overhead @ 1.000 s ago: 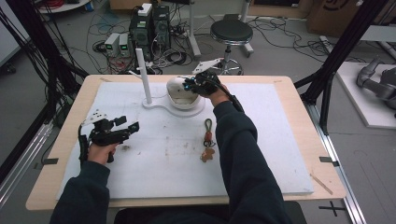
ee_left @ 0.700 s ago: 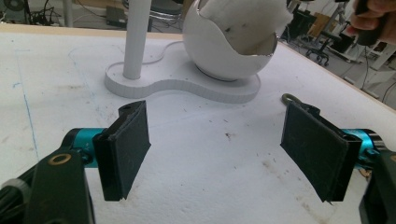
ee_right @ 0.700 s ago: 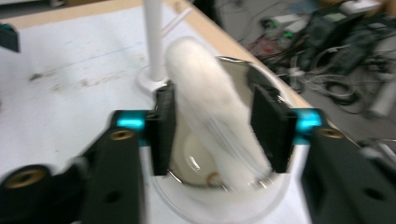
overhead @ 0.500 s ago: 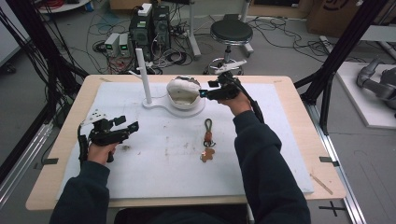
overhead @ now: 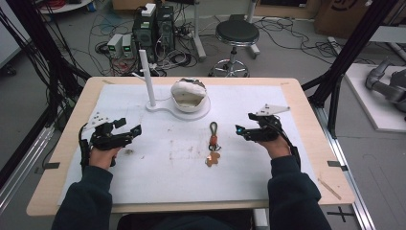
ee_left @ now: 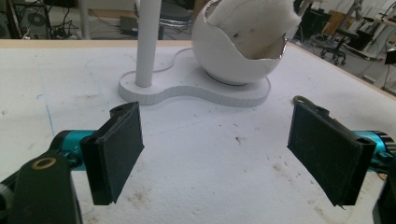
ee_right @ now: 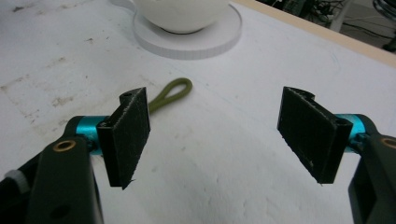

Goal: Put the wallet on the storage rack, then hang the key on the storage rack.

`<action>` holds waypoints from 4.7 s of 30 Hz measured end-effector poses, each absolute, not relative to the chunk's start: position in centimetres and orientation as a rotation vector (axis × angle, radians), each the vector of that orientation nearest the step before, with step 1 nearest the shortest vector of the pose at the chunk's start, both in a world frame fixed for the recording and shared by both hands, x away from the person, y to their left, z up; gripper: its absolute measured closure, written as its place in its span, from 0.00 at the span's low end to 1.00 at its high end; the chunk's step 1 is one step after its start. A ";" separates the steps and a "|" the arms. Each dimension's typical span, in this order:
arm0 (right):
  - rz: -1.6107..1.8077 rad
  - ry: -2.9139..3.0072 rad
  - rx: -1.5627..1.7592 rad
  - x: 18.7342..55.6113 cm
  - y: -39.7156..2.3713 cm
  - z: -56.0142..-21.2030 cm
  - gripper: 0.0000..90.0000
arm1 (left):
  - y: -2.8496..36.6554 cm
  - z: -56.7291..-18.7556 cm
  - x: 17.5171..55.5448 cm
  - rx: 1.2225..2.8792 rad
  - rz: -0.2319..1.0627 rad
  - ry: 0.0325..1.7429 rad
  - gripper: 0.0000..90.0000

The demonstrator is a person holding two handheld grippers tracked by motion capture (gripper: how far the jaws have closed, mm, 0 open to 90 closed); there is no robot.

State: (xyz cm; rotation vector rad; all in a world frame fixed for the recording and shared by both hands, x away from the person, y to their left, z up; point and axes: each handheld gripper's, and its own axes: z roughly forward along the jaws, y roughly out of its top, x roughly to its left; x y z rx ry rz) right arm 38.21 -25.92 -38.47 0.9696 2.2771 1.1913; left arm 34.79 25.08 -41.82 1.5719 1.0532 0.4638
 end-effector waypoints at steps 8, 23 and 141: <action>1.221 2.239 1.019 37.2 -27.5 -39.2 0.29 | 24.4 -41.9 34.8 1.590 0.471 1.037 0.20; 1.168 2.215 1.103 37.6 -26.9 -40.3 0.33 | 24.6 -42.0 35.0 1.590 0.468 1.049 0.21; 1.298 2.291 0.836 42.2 -16.0 -36.4 0.29 | 26.5 -42.2 34.5 1.544 0.513 1.046 0.27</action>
